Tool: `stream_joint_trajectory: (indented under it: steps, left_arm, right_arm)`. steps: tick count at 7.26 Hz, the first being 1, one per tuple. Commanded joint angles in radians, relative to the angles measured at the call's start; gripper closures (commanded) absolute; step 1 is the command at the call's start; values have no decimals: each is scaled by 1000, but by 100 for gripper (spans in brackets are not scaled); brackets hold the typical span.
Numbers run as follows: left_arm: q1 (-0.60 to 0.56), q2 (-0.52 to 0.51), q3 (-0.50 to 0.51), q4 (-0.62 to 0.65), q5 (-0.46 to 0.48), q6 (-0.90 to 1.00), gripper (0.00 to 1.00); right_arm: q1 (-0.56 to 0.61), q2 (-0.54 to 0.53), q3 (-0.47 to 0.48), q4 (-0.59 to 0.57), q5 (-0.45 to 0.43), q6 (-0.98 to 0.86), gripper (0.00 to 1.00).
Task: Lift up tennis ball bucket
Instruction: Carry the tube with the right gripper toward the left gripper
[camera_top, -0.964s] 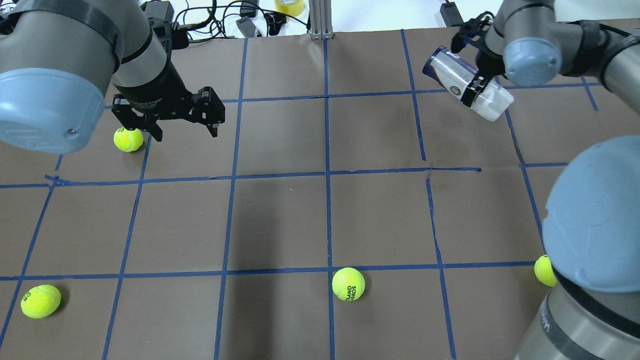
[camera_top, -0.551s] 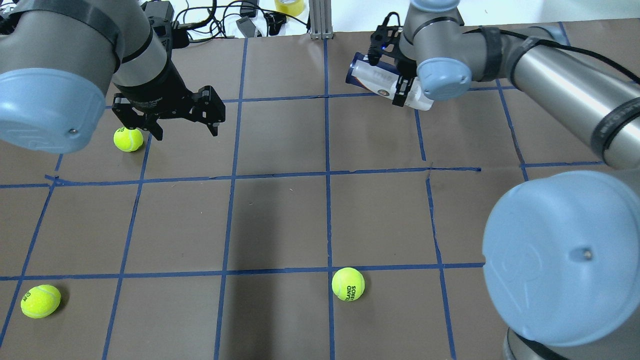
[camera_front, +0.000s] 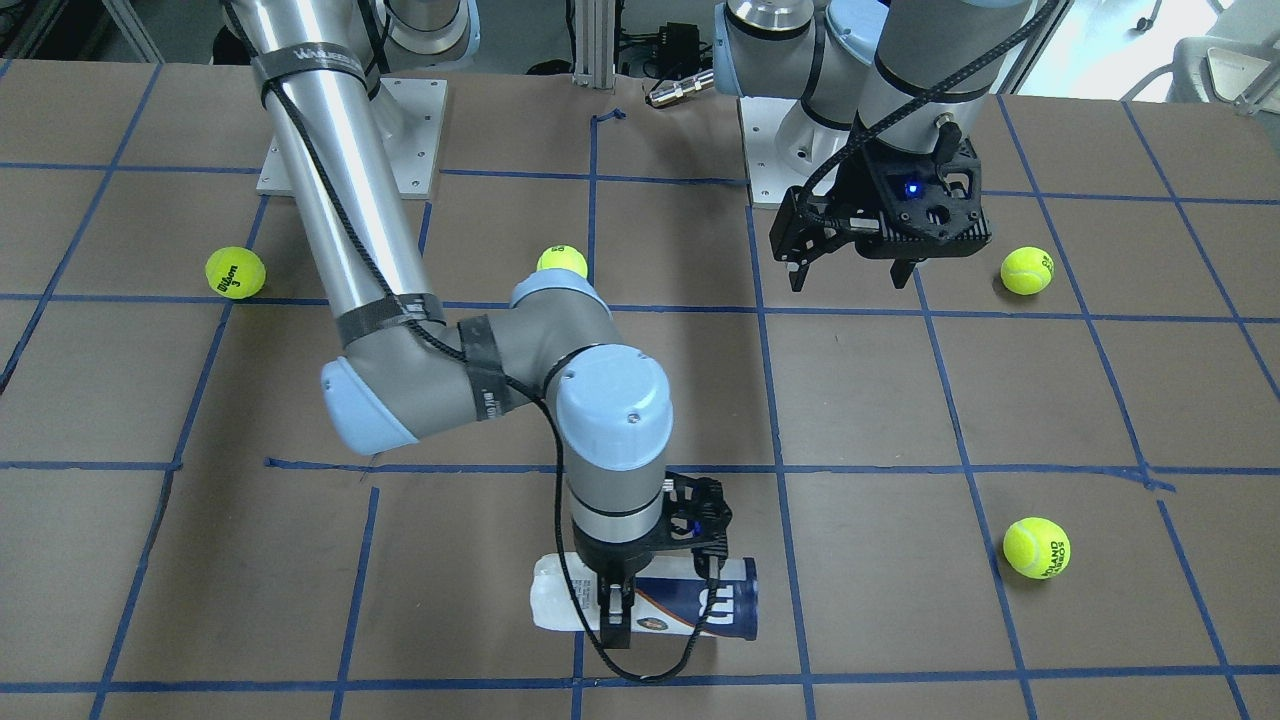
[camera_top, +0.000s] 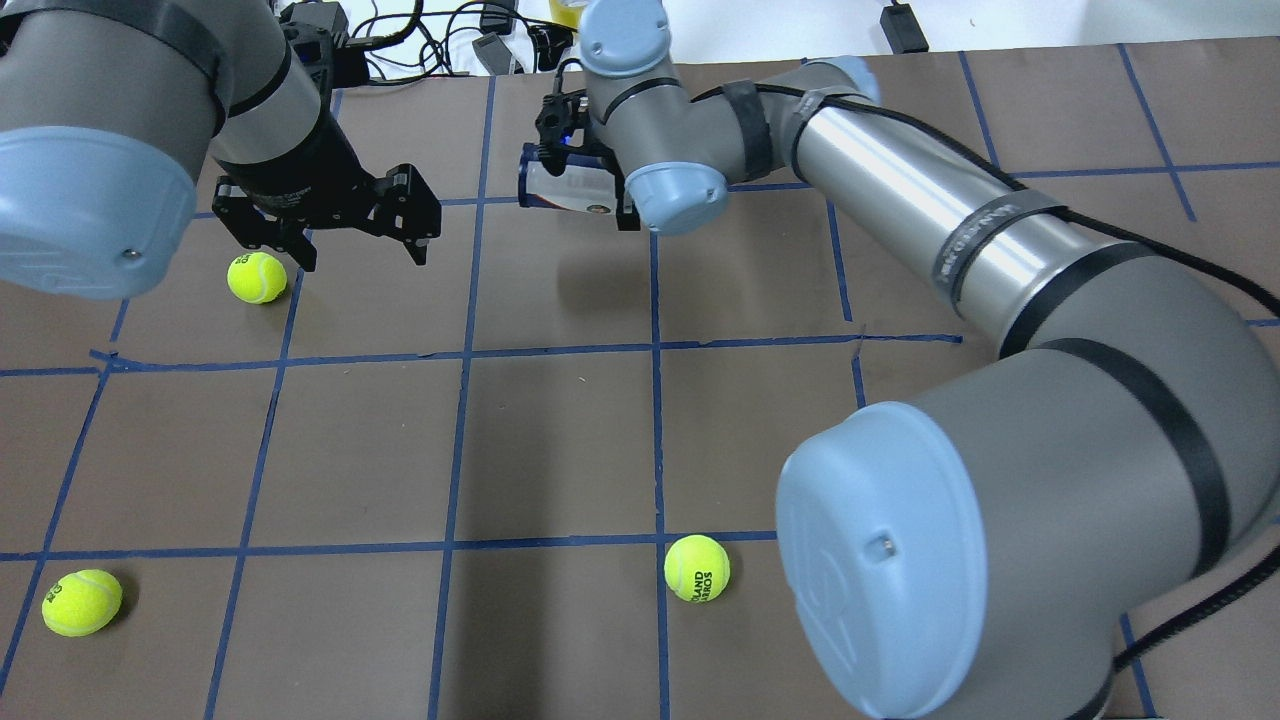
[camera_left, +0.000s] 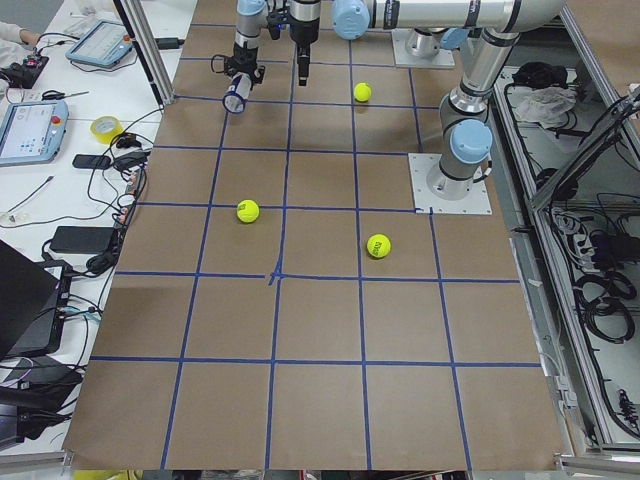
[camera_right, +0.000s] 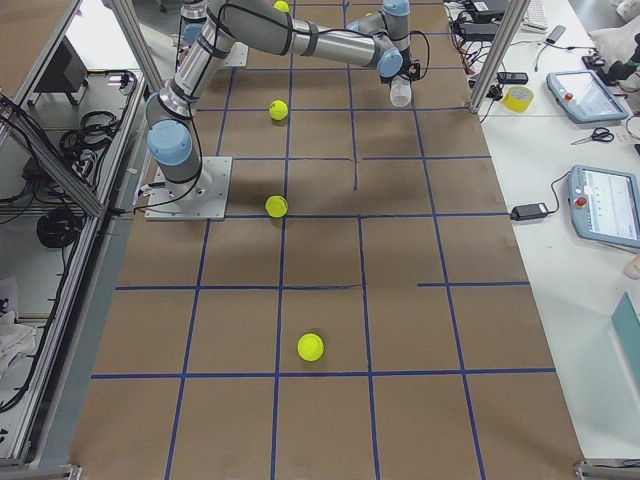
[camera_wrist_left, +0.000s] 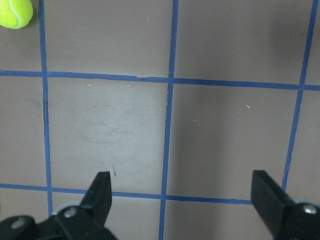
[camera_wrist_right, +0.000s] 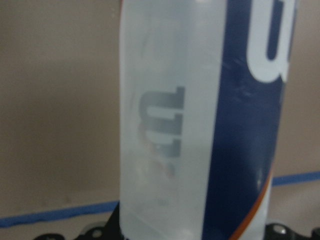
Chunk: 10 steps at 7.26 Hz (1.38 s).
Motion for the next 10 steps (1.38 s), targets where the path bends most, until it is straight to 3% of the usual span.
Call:
stream_joint_trajectory:
  steps: [1,3,4,6,10]
  left_arm:
    - [8,2,2,-1,-5,30,0]
    - [10,6,7,-4,-9,31,0]
    - [8,8,5,-5,-10,30,0]
    - [10,8,8,-15,-2,30,0]
    - [65,17,8,-16,-5,31,0]
  right_arm:
    - [67,58,-46,20,-33,-6,31]
    - [69,63,-42,42,-30,-43,22]
    - [69,61,-40,53,-30,-75,0]
    - [72,23,-39,110,-39,-89,0]
    - [-23,-213,35,359,-44,-70,0]
